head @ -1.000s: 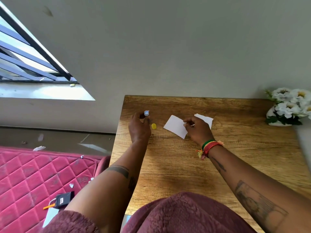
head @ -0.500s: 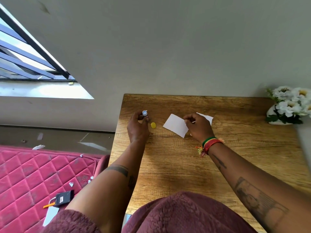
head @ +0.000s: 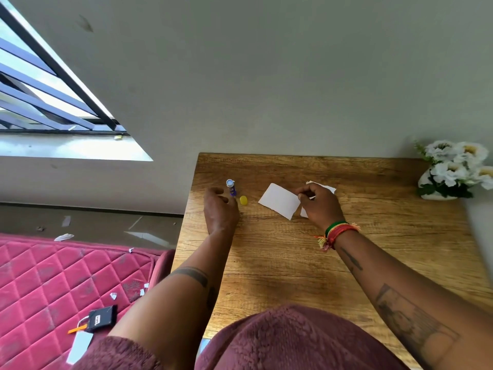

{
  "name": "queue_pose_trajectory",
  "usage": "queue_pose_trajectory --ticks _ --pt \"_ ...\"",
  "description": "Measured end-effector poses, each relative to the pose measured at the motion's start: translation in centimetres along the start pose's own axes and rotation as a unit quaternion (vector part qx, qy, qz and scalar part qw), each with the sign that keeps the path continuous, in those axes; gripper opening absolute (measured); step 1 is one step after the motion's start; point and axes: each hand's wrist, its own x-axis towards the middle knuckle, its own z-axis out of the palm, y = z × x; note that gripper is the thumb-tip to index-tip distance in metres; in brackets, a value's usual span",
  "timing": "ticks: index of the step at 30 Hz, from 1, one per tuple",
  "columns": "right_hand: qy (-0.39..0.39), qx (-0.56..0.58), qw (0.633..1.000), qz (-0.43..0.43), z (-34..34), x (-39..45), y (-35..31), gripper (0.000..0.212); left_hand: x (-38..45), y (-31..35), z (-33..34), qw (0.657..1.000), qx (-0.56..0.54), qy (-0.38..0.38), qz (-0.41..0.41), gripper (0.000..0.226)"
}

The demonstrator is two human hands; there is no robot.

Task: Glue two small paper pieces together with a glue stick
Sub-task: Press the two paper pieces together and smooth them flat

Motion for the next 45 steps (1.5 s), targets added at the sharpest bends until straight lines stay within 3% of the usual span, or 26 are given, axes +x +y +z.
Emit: queue_pose_trajectory --ticks 2,4,10,13,16,19,24,28,32,36,39,42,45 --pt "0.011 -0.008 1.0 0.003 -0.4 -0.2 0.4 0.016 -0.9 0.3 0.4 0.999 -0.014 0.009 -0.03 0.022" --pt "0.026 -0.013 1.0 0.011 -0.8 -0.4 0.9 0.015 -2.1 0.8 1.1 1.0 -0.006 -0.003 -0.008 0.015" --pt "0.054 -0.035 0.998 0.025 -1.7 -0.6 2.1 0.016 -5.7 3.2 5.4 0.988 0.039 -0.116 0.094 0.016" --pt "0.101 -0.056 0.992 0.056 -2.3 -0.3 2.7 0.017 -6.4 4.5 7.7 0.973 0.049 -0.186 0.127 0.002" --pt "0.131 -0.086 0.98 0.119 -2.9 0.3 3.2 0.021 -6.9 5.4 9.7 0.96 0.068 -0.249 0.112 0.017" --pt "0.103 -0.107 0.976 0.16 -3.2 1.1 3.2 0.016 -7.5 5.8 11.4 0.957 0.064 -0.276 0.067 0.023" --pt "0.083 -0.052 0.964 0.248 -3.2 2.9 2.6 0.035 -7.7 6.0 12.2 0.964 0.031 -0.264 0.008 0.024" --pt "0.072 0.005 0.959 0.274 -4.3 3.5 3.5 0.032 -7.1 6.0 12.1 0.964 0.021 -0.263 -0.029 0.018" --pt "0.036 -0.028 0.975 0.215 -4.7 3.3 3.9 0.034 -6.9 5.4 11.2 0.962 0.028 -0.271 0.014 0.014" --pt "0.029 0.056 0.981 0.181 -5.6 3.6 3.3 0.012 -6.4 4.2 9.3 0.97 0.062 -0.226 0.068 0.021" --pt "-0.001 0.062 0.989 0.131 -5.4 4.0 1.7 0.024 -5.7 3.1 7.7 0.98 0.062 -0.18 0.063 0.022" --pt "-0.062 0.078 0.989 0.107 -3.4 4.2 -0.2 0.02 -5.5 2.3 6.4 0.986 0.041 -0.157 0.044 0.023" --pt "-0.088 0.016 0.993 0.075 -0.7 4.2 -1.0 0.013 -5.7 1.7 5.4 0.99 0.038 -0.135 0.035 0.024"
